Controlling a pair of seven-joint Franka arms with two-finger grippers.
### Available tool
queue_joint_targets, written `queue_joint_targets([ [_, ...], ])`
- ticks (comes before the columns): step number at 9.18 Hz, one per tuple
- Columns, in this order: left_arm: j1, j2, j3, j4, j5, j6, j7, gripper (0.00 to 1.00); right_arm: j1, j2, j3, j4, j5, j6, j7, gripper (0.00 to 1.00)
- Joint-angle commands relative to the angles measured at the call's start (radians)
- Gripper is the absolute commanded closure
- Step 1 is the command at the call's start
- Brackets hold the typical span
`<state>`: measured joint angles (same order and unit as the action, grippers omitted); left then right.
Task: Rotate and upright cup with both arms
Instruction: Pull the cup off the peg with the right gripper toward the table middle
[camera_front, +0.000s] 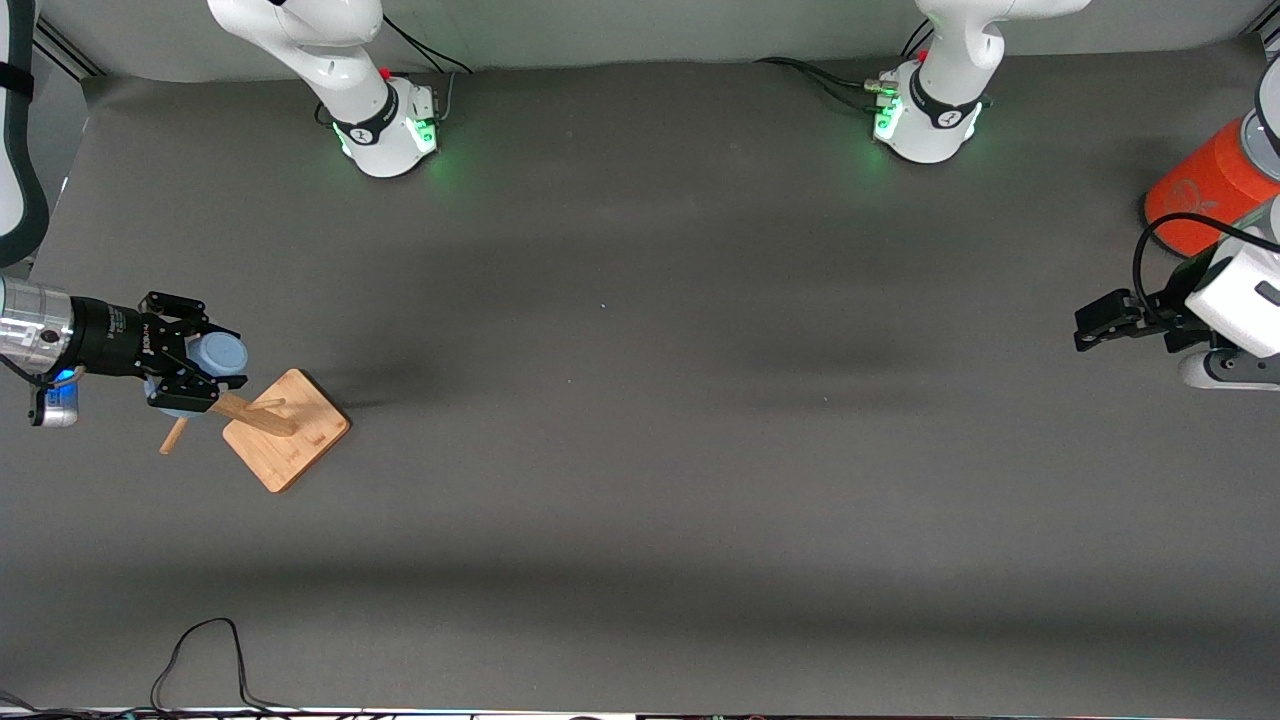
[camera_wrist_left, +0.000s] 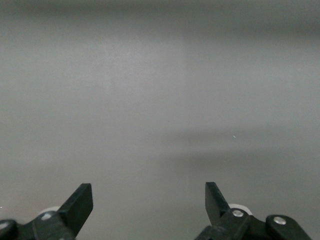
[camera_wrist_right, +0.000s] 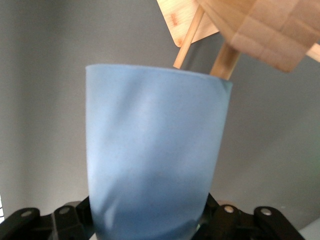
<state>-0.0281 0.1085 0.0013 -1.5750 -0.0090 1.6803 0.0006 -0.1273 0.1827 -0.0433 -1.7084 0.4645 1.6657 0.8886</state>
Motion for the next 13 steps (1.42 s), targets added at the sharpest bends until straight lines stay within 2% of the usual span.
queue_joint_targets([
  [1,-0.001,0.008,0.002,0.013,0.017,-0.013,-0.031,0.0,0.035,-0.011,-0.003,0.029,0.032,-0.015,0.042,0.9],
  [3,-0.015,0.005,-0.006,0.015,0.085,0.024,-0.095,0.0,0.07,-0.011,-0.003,0.062,0.077,-0.015,0.102,0.9],
  [4,-0.013,-0.007,-0.006,0.013,0.113,0.003,-0.096,0.0,0.092,-0.009,-0.003,0.081,0.089,-0.015,0.142,0.9],
  [7,0.005,-0.087,0.003,-0.013,0.118,-0.05,-0.085,0.0,0.148,-0.014,-0.003,0.107,0.12,-0.015,0.208,0.9],
  [10,0.01,-0.159,0.003,-0.123,0.096,-0.015,-0.08,0.0,0.234,-0.009,-0.003,0.13,0.12,0.006,0.227,0.9],
  [12,0.008,-0.188,0.003,-0.193,0.096,0.044,-0.082,0.0,0.332,0.012,-0.004,0.171,0.111,0.031,0.225,0.9],
  [13,0.008,-0.185,0.003,-0.194,0.096,0.055,-0.083,0.0,0.387,0.03,-0.004,0.177,0.102,0.063,0.221,0.9],
])
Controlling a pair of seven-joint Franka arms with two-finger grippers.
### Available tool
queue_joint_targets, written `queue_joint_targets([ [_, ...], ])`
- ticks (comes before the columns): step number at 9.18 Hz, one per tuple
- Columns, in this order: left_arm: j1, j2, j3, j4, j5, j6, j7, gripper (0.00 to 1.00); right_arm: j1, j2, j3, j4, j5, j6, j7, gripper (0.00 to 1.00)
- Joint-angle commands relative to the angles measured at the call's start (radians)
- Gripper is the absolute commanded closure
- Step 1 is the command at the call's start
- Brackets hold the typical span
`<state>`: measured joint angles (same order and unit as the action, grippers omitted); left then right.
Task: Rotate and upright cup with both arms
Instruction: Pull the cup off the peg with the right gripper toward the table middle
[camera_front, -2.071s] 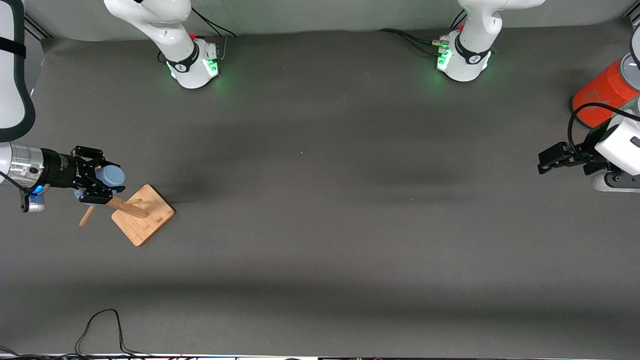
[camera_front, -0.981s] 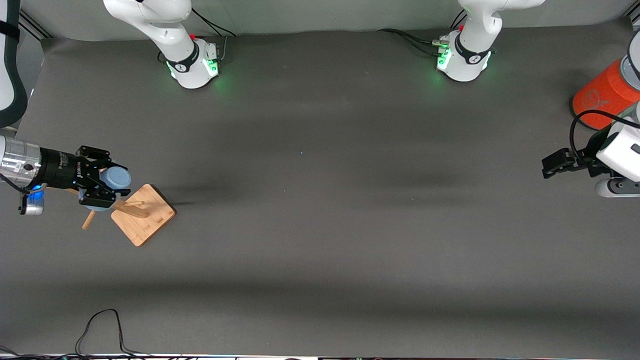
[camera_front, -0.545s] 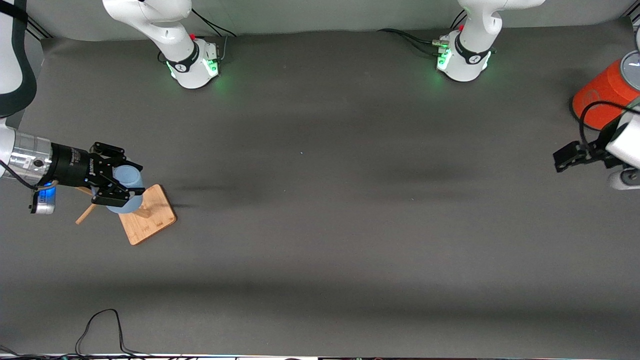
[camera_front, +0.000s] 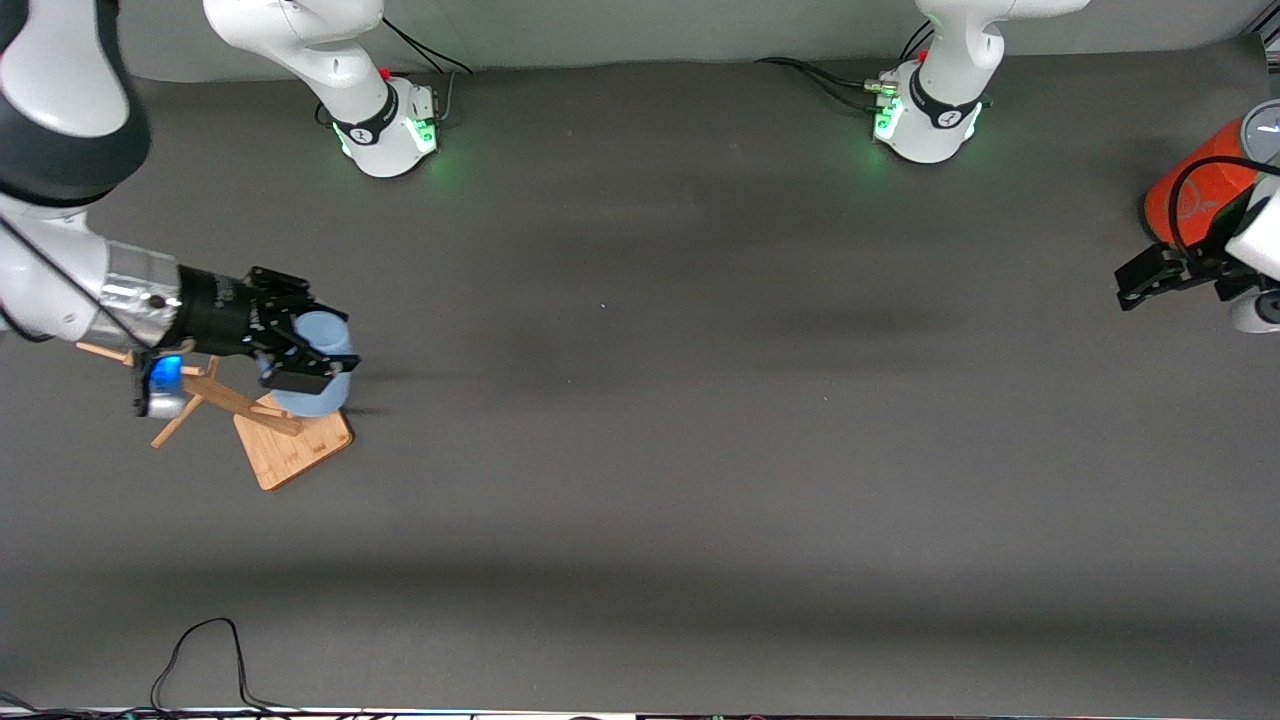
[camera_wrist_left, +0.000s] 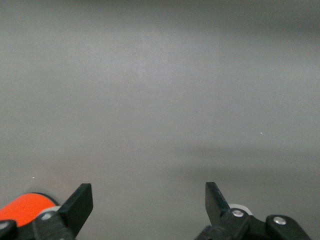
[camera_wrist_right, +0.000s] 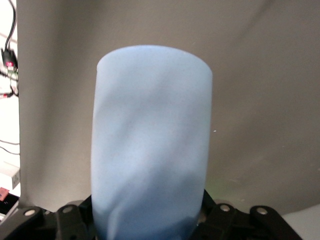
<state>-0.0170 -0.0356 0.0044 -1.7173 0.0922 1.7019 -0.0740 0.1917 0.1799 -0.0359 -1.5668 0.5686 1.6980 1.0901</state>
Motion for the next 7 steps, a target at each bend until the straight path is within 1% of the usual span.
queue_joint_targets([
  [1,-0.007,-0.035,-0.001,-0.053,0.0,0.048,-0.019,0.0,0.115,0.067,-0.01,0.054,-0.003,0.066,0.013,0.9],
  [2,-0.009,-0.03,-0.003,-0.051,0.006,0.057,-0.021,0.0,0.182,0.12,-0.012,0.089,-0.022,0.098,0.014,0.9],
  [3,-0.003,-0.027,-0.003,-0.053,0.006,0.071,-0.021,0.0,0.256,0.188,-0.01,0.146,-0.104,0.127,0.02,0.9],
  [4,0.0,-0.023,-0.003,-0.053,0.006,0.074,-0.02,0.0,0.311,0.258,-0.012,0.2,-0.155,0.138,0.022,0.9],
  [5,-0.001,-0.021,-0.003,-0.053,0.006,0.074,-0.021,0.0,0.362,0.321,-0.012,0.233,-0.188,0.19,0.033,0.9],
  [7,-0.004,-0.02,-0.001,-0.051,0.007,0.076,-0.023,0.0,0.461,0.412,-0.012,0.246,-0.272,0.346,0.111,0.9],
])
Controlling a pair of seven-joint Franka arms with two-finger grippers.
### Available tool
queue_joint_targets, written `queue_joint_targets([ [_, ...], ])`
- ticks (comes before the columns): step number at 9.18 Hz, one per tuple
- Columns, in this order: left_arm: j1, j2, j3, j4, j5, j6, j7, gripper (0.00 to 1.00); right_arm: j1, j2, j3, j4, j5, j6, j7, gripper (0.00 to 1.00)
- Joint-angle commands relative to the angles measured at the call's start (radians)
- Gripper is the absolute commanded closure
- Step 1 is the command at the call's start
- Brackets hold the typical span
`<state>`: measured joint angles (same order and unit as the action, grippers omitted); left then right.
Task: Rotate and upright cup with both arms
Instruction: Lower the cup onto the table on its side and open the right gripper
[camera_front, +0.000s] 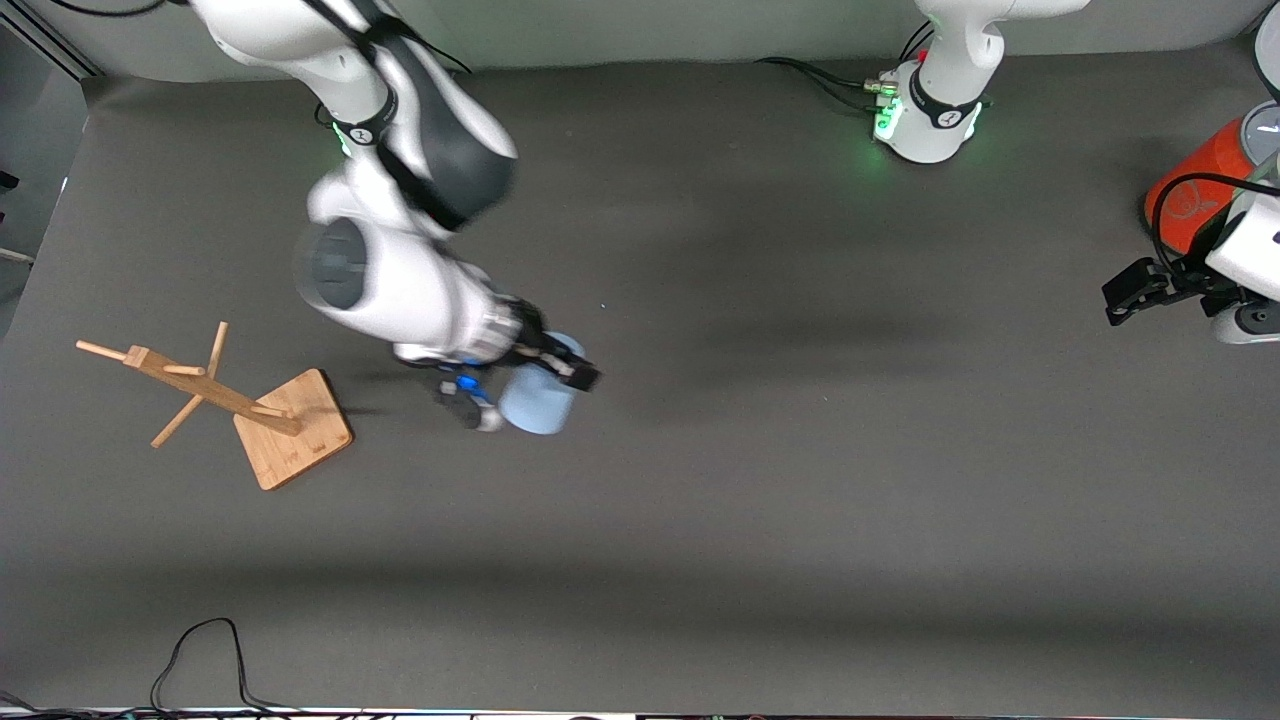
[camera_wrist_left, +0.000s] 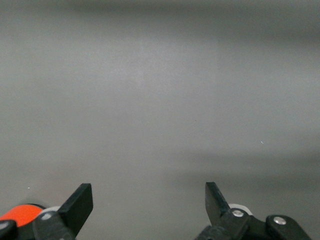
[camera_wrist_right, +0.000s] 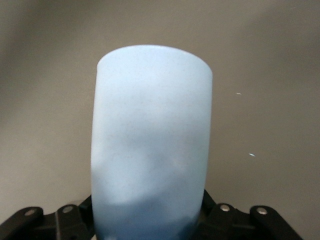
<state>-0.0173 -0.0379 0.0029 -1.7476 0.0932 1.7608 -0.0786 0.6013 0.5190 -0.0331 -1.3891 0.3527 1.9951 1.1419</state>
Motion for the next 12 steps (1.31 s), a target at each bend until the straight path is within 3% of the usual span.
queue_joint_targets([
  [1,-0.004,-0.013,-0.001,-0.021,0.013,0.017,-0.018,0.0,0.102,0.114,-0.016,0.071,-0.073,0.13,0.102,0.9],
  [5,-0.004,0.021,-0.001,-0.029,0.025,0.038,-0.017,0.0,0.314,0.293,-0.019,0.102,-0.285,0.393,0.405,0.9],
  [7,-0.001,0.058,-0.001,-0.03,0.025,0.064,-0.017,0.0,0.357,0.404,-0.021,0.168,-0.4,0.399,0.517,0.9],
  [9,0.0,0.072,-0.001,-0.032,0.025,0.072,-0.017,0.0,0.376,0.47,-0.022,0.2,-0.417,0.434,0.524,0.88],
  [10,0.0,0.082,0.0,-0.032,0.025,0.069,-0.017,0.0,0.376,0.478,-0.021,0.2,-0.417,0.447,0.522,0.54],
  [11,-0.003,0.09,-0.001,-0.03,0.037,0.062,-0.006,0.0,0.376,0.477,-0.021,0.2,-0.419,0.447,0.521,0.01],
  [12,0.0,0.09,-0.001,-0.027,0.037,0.051,-0.003,0.0,0.374,0.47,-0.022,0.2,-0.42,0.447,0.513,0.0],
])
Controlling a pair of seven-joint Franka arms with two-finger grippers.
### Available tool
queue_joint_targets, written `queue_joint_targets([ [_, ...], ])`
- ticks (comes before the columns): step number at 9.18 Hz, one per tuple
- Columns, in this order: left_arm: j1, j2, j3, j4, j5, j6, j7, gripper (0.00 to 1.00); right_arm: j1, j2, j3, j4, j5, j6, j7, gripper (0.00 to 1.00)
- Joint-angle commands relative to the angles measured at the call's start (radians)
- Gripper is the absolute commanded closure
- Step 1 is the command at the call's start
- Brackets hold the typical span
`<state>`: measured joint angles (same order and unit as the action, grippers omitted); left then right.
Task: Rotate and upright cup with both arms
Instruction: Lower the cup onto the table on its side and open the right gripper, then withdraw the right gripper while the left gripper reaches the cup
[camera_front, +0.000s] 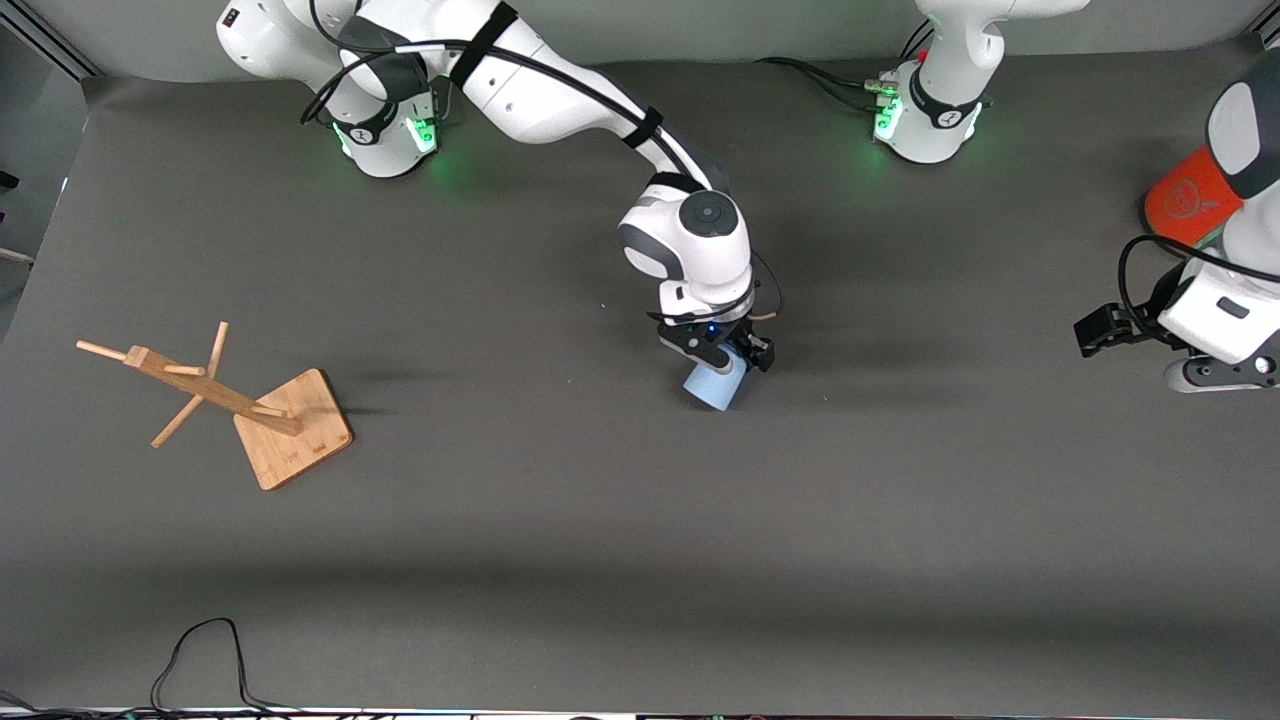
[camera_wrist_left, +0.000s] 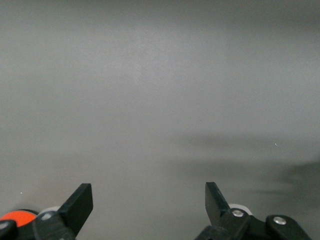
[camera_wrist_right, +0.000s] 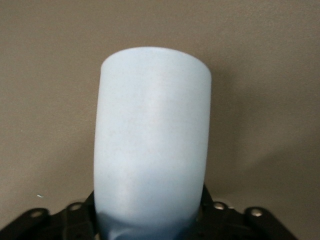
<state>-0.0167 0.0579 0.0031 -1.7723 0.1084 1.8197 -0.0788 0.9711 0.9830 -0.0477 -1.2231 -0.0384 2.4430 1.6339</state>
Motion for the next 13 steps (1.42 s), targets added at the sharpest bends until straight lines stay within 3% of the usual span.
queue_joint_targets([
  [1,-0.005,-0.004,-0.002,-0.002,0.02,-0.013,-0.012,0.0,0.0,-0.009,-0.008,0.036,-0.026,-0.009,0.018,0.0],
  [3,-0.026,0.026,-0.006,0.013,-0.004,-0.028,-0.085,0.0,-0.012,-0.113,-0.003,0.022,-0.015,-0.086,0.001,0.0],
  [4,-0.061,0.066,-0.006,0.04,-0.033,-0.033,-0.271,0.0,-0.017,-0.197,-0.003,-0.005,-0.006,-0.204,-0.079,0.0],
  [7,-0.259,0.239,-0.006,0.132,-0.053,-0.031,-0.678,0.0,-0.135,-0.578,-0.011,-0.36,0.07,-0.265,-0.415,0.0],
  [8,-0.313,0.328,-0.006,0.215,-0.052,-0.033,-0.776,0.0,-0.19,-0.666,-0.011,-0.409,0.072,-0.335,-0.507,0.0],
  [10,-0.389,0.533,-0.005,0.383,-0.047,-0.034,-1.053,0.0,-0.308,-0.751,-0.018,-0.412,0.072,-0.493,-0.707,0.0],
  [11,-0.432,0.621,-0.005,0.442,-0.038,-0.04,-1.175,0.0,-0.33,-0.78,-0.058,-0.412,0.072,-0.55,-0.795,0.0],
  [13,-0.483,0.706,-0.005,0.526,-0.027,-0.043,-1.261,0.0,-0.33,-0.81,-0.177,-0.415,0.072,-0.605,-0.943,0.0],
])
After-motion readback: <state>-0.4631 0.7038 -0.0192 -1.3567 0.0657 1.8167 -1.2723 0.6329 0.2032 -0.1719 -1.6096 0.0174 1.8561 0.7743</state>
